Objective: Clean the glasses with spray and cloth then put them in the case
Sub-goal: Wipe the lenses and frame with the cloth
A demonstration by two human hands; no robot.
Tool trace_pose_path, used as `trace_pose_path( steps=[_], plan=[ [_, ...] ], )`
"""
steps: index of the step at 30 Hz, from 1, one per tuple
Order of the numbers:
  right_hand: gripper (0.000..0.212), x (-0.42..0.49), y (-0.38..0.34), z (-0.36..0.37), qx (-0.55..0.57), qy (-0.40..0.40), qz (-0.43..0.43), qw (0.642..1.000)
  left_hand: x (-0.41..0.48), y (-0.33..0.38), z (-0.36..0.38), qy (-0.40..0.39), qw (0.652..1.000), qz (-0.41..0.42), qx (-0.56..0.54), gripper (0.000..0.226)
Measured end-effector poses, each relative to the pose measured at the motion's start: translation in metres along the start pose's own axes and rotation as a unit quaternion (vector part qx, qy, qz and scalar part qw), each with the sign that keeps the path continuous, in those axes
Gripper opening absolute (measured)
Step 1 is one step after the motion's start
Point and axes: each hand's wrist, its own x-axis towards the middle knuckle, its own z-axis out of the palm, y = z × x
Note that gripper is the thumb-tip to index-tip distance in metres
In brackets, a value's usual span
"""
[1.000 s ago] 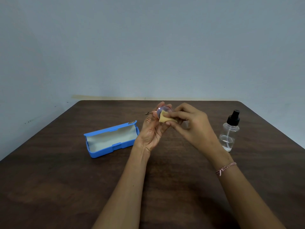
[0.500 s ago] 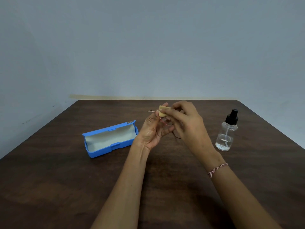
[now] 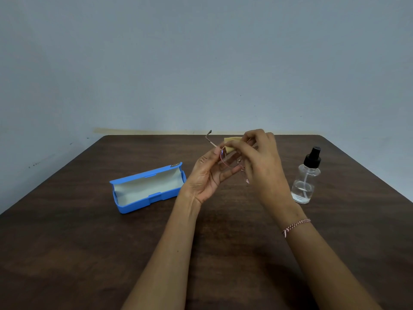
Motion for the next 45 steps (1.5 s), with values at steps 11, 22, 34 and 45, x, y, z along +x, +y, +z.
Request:
trace_pose_path(
  steps=[11, 22, 34, 45],
  plan=[
    [0.038, -0.001, 0.004, 0.003, -0.017, -0.001, 0.014, 1.000, -0.002, 0.001, 0.002, 0.058, 0.998, 0.014, -0.037, 0.039],
    [0.035, -0.003, 0.002, 0.004, -0.019, 0.017, 0.029, 0.999, 0.000, -0.003, 0.003, 0.040, 0.999, 0.024, -0.024, 0.051],
    [0.034, -0.003, 0.000, 0.007, -0.018, 0.022, 0.027, 0.999, 0.000, -0.003, 0.008, 0.045, 0.998, 0.033, -0.017, 0.054],
    [0.025, -0.005, 0.000, 0.010, -0.005, -0.006, -0.032, 0.999, 0.001, -0.003, 0.002, 0.071, 0.994, 0.040, -0.073, 0.065]
  ],
)
